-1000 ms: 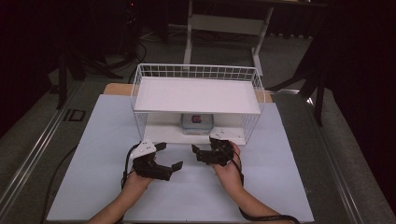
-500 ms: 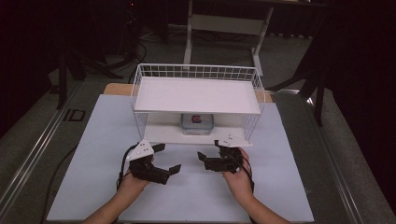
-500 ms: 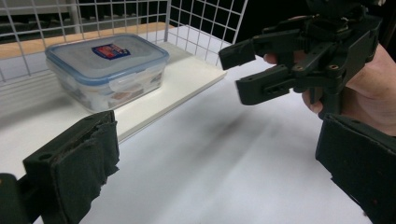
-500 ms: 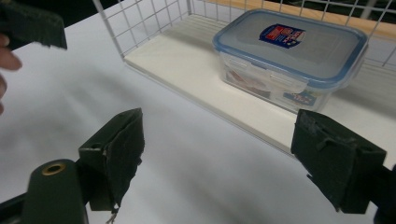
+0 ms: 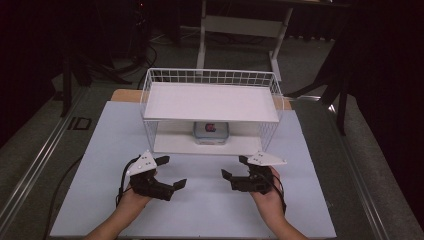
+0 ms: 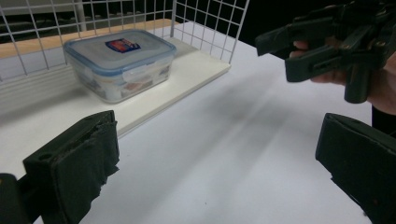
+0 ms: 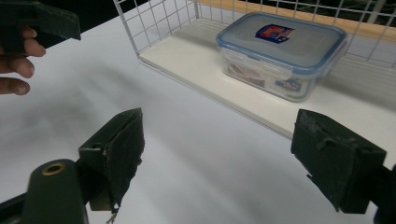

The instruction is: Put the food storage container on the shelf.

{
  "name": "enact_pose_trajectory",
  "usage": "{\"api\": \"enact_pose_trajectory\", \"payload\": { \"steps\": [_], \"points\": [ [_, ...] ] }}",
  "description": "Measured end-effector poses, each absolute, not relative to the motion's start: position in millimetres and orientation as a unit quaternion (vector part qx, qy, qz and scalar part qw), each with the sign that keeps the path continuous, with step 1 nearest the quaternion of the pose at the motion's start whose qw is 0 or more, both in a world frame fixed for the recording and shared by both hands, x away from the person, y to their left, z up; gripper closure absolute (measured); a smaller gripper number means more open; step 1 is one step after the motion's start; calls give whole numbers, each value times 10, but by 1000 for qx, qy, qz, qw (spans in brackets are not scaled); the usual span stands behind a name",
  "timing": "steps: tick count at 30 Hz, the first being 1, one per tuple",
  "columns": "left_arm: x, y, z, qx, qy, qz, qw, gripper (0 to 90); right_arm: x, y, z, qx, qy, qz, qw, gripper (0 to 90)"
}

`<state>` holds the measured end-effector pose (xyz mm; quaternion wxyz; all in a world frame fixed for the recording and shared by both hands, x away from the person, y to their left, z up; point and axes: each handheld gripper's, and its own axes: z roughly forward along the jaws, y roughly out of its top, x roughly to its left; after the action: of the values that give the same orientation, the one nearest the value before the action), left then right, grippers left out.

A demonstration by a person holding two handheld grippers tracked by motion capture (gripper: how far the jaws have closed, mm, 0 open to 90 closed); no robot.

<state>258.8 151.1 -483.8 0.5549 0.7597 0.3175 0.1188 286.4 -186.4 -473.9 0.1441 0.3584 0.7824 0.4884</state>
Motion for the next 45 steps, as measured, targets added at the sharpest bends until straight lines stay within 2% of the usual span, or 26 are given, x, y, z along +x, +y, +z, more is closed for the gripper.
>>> {"api": "enact_pose_trajectory", "payload": {
  "steps": [7,10,15,28,35,45],
  "points": [
    [2509,1591,-4864,759,321,116,555,5,2783,-1996,-4763,366,776,494,143,172],
    [2448,1615,-4875,760,321,135,549,5,2746,-2035,-4780,369,775,493,139,172],
    [2374,1646,-4903,763,318,124,549,5,2695,-2121,-4779,377,772,494,132,170],
    [2381,1742,-5018,768,318,127,541,5,2573,-2427,-4883,394,773,479,135,165],
    [2391,1712,-5053,767,316,120,546,5,2564,-2414,-4911,374,781,474,159,159],
    [2406,1700,-5104,766,313,117,548,5,2605,-2402,-5042,360,795,462,157,157]
  ]
}}
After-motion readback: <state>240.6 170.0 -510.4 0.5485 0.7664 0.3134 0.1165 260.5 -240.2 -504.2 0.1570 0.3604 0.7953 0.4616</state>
